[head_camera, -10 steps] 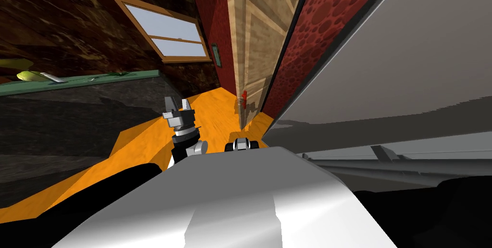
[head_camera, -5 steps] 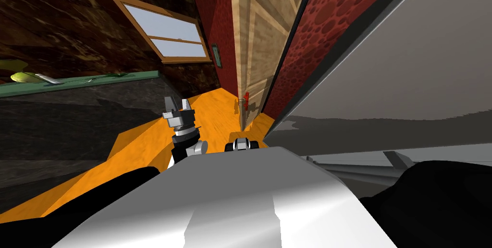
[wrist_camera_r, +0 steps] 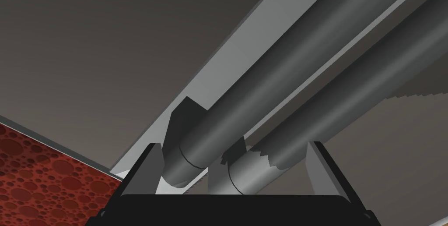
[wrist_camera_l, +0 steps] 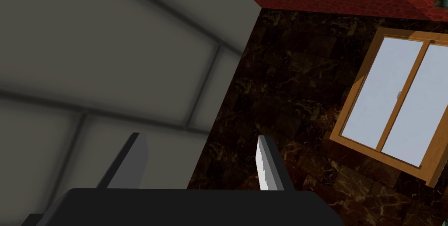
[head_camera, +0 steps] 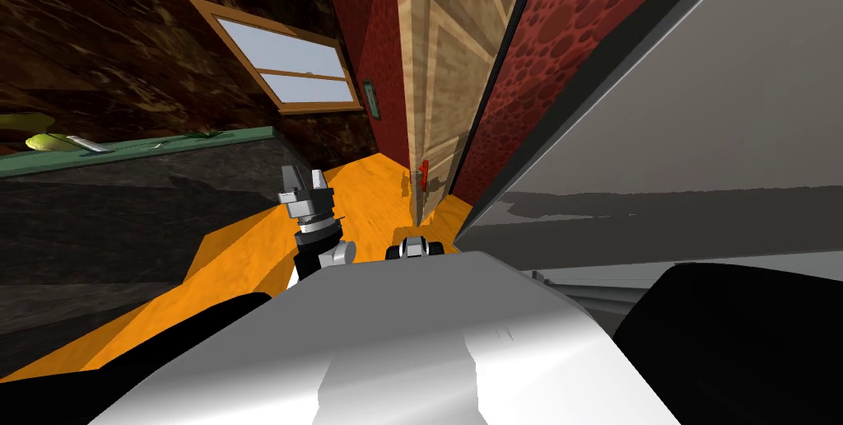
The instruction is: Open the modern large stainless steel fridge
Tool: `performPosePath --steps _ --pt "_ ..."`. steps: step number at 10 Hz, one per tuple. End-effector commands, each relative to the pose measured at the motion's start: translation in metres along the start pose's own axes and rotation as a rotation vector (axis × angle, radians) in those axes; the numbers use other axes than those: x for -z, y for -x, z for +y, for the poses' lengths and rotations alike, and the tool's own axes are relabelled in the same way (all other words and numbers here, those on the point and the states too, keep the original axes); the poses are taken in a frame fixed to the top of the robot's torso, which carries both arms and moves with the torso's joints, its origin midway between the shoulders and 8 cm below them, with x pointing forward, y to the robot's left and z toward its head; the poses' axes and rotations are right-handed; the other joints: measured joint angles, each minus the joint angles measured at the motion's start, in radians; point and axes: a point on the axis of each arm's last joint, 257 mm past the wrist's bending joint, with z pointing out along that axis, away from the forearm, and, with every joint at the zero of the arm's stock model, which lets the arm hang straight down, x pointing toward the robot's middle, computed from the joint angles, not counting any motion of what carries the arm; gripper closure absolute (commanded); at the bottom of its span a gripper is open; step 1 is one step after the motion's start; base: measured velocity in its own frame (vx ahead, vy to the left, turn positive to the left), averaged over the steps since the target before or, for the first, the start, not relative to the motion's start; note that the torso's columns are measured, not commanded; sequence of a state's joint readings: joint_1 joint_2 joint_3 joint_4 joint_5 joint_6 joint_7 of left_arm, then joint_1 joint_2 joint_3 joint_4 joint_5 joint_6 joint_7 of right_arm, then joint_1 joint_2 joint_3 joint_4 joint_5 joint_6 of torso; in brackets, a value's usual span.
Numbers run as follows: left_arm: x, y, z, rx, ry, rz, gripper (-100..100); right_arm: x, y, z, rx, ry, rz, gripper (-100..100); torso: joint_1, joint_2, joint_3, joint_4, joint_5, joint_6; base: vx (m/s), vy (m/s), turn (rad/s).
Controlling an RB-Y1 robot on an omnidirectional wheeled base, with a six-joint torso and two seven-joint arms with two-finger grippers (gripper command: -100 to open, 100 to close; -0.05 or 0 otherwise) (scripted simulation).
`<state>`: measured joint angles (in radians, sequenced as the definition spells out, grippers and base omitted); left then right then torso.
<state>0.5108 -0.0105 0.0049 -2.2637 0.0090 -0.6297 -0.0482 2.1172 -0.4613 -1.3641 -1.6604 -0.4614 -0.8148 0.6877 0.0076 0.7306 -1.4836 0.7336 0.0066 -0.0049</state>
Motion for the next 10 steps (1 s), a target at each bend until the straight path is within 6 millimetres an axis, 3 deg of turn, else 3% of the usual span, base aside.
performPosePath --steps 1,2,3,4,6,10 --pt "0.000 0.000 0.000 0.000 0.000 0.000 0 -0.002 -0.006 0.000 -0.007 -0.002 0.015 -100 0.000 0.000 0.000 0.000 -0.001 0.001 0.037 -0.082 0.010" --pt "0.000 0.000 0.000 0.000 0.000 0.000 0 -0.001 -0.004 0.000 -0.005 -0.001 0.011 -100 -0.007 -0.001 -0.001 0.000 -0.003 0.000 0.019 -0.038 -0.021" --pt "0.000 0.000 0.000 0.000 0.000 0.000 0 0.000 -0.006 0.002 -0.007 0.003 0.014 100 -0.010 -0.001 -0.002 0.000 -0.004 0.000 -0.010 0.001 -0.035" --pt "0.000 0.000 0.000 0.000 0.000 0.000 0 0.013 -0.020 -0.013 -0.009 -0.046 0.061 100 -0.008 0.000 0.001 0.000 -0.006 0.000 0.062 0.122 -0.124" --pt "0.000 0.000 0.000 0.000 0.000 0.000 0 0.020 -0.026 -0.020 -0.010 -0.067 0.083 100 0.001 -0.001 0.002 0.001 -0.003 0.004 0.128 0.171 -0.050" --pt "0.000 0.000 0.000 0.000 0.000 0.000 0 0.048 -0.050 -0.044 -0.013 -0.153 0.170 100 -0.009 0.009 0.009 0.005 -0.007 0.005 0.126 0.191 -0.088"
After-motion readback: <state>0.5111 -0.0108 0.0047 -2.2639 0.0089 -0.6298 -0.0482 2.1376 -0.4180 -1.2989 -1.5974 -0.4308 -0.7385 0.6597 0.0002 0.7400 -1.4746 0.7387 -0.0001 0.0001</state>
